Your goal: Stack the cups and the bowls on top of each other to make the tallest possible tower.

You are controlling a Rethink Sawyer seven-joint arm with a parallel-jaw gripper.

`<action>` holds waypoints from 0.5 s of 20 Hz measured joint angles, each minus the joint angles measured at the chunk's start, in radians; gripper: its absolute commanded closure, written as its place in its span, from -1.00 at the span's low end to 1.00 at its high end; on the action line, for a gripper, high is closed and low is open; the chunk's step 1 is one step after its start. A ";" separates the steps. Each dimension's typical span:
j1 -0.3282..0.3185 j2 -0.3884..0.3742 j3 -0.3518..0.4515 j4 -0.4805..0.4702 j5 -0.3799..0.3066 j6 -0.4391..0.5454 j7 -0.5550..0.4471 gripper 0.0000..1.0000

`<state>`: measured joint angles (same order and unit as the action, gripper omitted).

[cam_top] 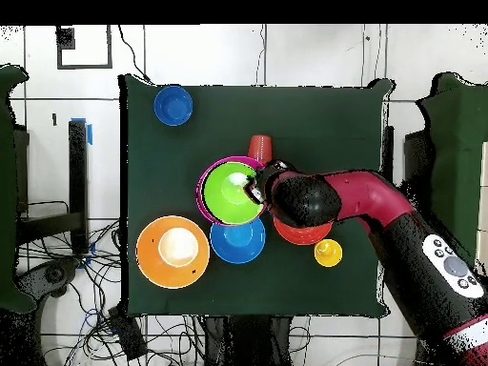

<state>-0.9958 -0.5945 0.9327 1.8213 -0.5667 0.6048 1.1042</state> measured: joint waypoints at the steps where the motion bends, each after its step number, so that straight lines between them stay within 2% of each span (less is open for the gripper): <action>1: 0.003 0.000 -0.001 0.003 0.000 -0.004 0.000 -1.00; 10: 0.010 0.001 -0.006 0.004 0.006 -0.004 0.000 -1.00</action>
<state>-0.9860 -0.5936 0.9264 1.8258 -0.5608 0.6005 1.1042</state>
